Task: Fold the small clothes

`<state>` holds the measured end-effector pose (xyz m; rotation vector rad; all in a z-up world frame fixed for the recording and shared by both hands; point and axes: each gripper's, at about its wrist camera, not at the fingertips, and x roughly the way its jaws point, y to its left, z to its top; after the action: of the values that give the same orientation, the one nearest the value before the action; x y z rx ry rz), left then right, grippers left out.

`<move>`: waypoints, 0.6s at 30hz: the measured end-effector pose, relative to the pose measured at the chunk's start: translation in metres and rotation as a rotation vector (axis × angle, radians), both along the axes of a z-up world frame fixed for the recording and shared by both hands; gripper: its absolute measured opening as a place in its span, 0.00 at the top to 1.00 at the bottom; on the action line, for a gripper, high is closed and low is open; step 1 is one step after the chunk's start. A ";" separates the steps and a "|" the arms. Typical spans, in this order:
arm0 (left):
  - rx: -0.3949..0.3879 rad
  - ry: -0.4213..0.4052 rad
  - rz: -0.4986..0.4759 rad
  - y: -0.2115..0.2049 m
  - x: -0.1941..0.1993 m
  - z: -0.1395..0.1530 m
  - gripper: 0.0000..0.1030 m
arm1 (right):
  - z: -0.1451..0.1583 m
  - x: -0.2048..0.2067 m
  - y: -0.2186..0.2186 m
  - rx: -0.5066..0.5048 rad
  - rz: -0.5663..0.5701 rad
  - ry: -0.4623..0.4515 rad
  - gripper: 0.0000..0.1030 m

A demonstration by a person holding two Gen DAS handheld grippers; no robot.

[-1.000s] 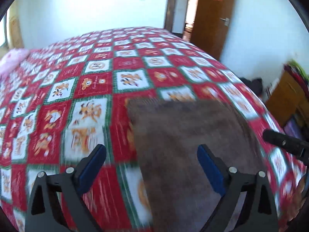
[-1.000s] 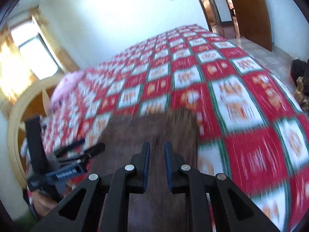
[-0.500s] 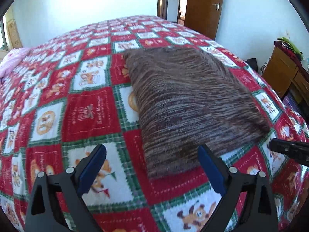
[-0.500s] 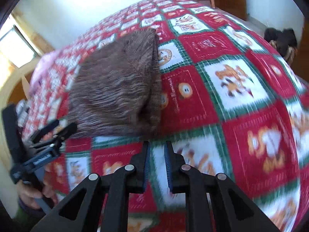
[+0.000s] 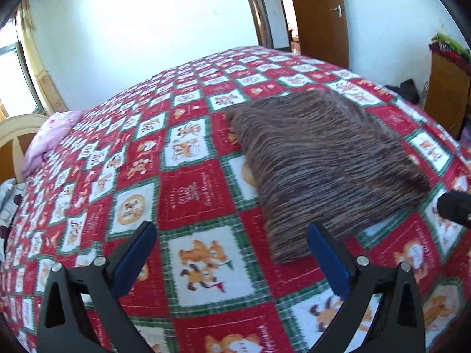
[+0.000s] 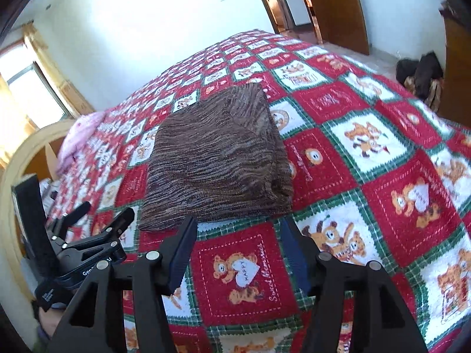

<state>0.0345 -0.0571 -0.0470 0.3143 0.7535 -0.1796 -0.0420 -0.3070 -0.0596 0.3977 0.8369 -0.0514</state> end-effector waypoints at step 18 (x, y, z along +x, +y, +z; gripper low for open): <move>-0.533 0.297 0.041 0.016 0.114 -0.007 0.06 | 0.014 0.115 -0.056 -0.002 0.047 -0.064 0.32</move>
<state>0.1481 -0.0407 -0.0535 -0.2403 0.9710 -0.3838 0.0732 -0.3632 -0.0452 0.3752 0.7830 0.0041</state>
